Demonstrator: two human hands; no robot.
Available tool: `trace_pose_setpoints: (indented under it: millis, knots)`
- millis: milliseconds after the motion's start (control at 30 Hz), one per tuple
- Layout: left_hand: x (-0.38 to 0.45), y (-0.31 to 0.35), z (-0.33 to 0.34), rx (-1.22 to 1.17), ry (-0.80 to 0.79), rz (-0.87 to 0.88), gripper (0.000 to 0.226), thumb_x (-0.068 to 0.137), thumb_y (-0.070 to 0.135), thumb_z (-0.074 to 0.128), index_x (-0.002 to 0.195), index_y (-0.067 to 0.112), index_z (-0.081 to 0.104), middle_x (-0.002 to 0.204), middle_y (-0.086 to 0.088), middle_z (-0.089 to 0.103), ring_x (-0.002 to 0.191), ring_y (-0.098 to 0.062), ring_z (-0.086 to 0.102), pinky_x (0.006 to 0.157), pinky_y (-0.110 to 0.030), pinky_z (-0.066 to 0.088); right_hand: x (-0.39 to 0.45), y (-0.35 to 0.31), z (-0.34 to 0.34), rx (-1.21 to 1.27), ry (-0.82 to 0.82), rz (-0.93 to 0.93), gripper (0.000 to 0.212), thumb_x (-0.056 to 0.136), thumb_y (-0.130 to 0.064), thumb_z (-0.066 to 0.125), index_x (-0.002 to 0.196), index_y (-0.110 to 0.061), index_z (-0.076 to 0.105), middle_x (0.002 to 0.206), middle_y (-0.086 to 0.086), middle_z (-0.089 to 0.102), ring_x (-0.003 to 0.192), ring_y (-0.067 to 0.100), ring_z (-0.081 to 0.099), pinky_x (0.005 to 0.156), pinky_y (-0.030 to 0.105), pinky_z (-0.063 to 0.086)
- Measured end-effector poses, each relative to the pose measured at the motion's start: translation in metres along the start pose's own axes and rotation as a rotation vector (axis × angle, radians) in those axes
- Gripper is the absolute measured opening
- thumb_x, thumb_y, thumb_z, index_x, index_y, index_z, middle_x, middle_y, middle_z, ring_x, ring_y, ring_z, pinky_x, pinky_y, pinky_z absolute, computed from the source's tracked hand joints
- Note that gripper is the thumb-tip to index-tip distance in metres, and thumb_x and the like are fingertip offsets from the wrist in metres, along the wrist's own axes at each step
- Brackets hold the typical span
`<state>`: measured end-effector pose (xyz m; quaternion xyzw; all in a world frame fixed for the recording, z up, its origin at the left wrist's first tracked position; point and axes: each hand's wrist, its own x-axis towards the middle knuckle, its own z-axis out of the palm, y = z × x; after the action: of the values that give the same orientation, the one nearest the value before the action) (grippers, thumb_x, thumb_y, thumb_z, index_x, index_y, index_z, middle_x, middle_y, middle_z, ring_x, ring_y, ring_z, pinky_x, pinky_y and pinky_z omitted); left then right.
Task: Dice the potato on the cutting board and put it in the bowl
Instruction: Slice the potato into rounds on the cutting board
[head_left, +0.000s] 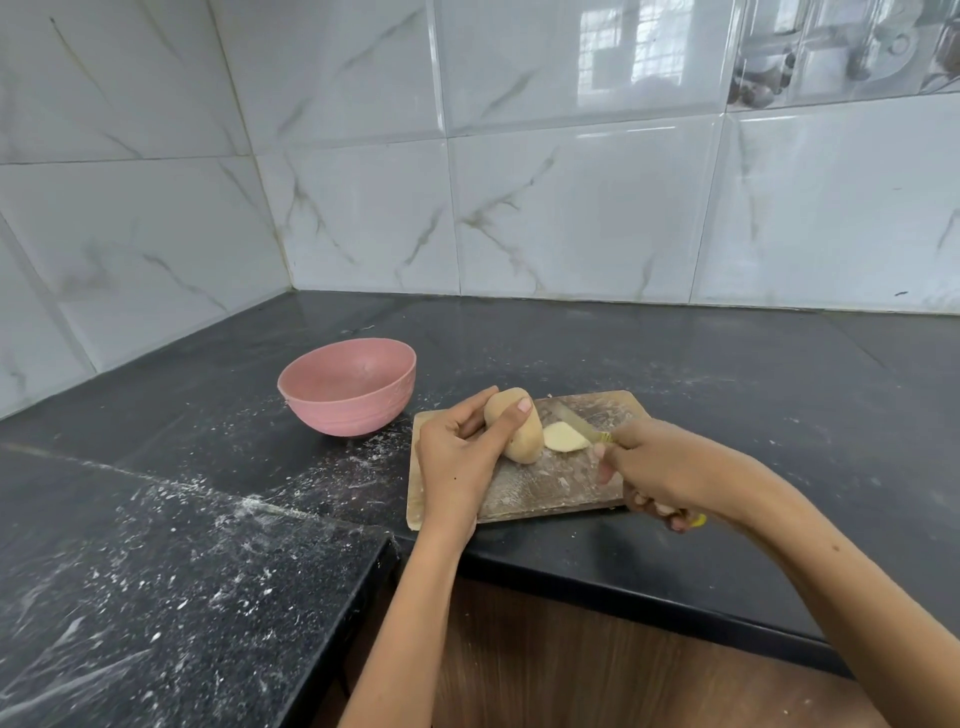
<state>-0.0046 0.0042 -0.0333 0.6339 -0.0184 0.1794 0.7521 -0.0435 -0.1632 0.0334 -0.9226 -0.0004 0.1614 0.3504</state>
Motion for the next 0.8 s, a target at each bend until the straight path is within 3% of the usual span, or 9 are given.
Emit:
trace_pose_setpoints:
  millis: [167, 333, 433, 567, 633, 800]
  knots:
    - [0.000, -0.003, -0.002, 0.001, -0.061, 0.020, 0.065, 0.063, 0.027, 0.081, 0.121, 0.004, 0.065, 0.106, -0.005, 0.073, 0.100, -0.008, 0.068, 0.082, -0.019, 0.054, -0.003, 0.003, -0.002, 0.175, 0.171, -0.074, 0.028, 0.101, -0.021, 0.031, 0.093, -0.011, 0.056, 0.053, 0.000, 0.043, 0.029, 0.007, 0.036, 0.034, 0.015, 0.029]
    - [0.002, -0.005, -0.001, 0.001, -0.068, 0.030, 0.071, 0.059, 0.032, 0.080, 0.122, 0.005, 0.064, 0.108, -0.004, 0.072, 0.103, -0.010, 0.068, 0.091, -0.028, 0.054, -0.003, -0.006, 0.008, 0.194, 0.231, -0.177, 0.031, 0.103, -0.023, 0.031, 0.087, -0.012, 0.054, 0.055, 0.006, 0.044, 0.031, 0.011, 0.039, 0.035, 0.019, 0.035]
    - [0.003, -0.006, -0.001, 0.022, -0.050, 0.053, 0.066, 0.058, 0.032, 0.081, 0.118, 0.007, 0.067, 0.106, -0.004, 0.073, 0.100, -0.011, 0.069, 0.088, -0.025, 0.055, -0.002, -0.012, 0.014, 0.101, 0.257, -0.204, 0.035, 0.103, -0.027, 0.027, 0.093, -0.005, 0.053, 0.061, 0.009, 0.049, 0.034, 0.014, 0.041, 0.040, 0.024, 0.041]
    - [0.004, -0.011, -0.002, 0.140, 0.017, 0.084, 0.064, 0.050, 0.058, 0.085, 0.102, 0.023, 0.072, 0.098, 0.006, 0.074, 0.096, -0.012, 0.068, 0.083, -0.041, 0.058, -0.001, -0.018, 0.022, 0.035, 0.267, -0.253, 0.036, 0.103, -0.026, 0.028, 0.095, -0.001, 0.054, 0.063, 0.003, 0.048, 0.032, 0.008, 0.037, 0.036, 0.023, 0.039]
    - [0.004, -0.011, -0.001, 0.169, 0.046, 0.083, 0.061, 0.049, 0.058, 0.084, 0.099, 0.025, 0.071, 0.095, 0.007, 0.072, 0.092, -0.010, 0.067, 0.082, -0.043, 0.058, -0.002, -0.019, 0.025, -0.037, 0.285, -0.255, 0.036, 0.103, -0.027, 0.028, 0.095, -0.002, 0.054, 0.065, 0.001, 0.047, 0.039, 0.009, 0.039, 0.034, 0.019, 0.037]
    - [0.004, -0.009, -0.001, 0.183, 0.039, 0.116, 0.058, 0.054, 0.053, 0.080, 0.101, 0.020, 0.070, 0.098, 0.008, 0.071, 0.093, -0.010, 0.067, 0.079, -0.026, 0.056, 0.003, -0.020, 0.029, -0.152, 0.303, -0.238, 0.033, 0.103, -0.029, 0.027, 0.095, -0.009, 0.052, 0.066, -0.005, 0.045, 0.048, 0.006, 0.039, 0.039, 0.015, 0.033]
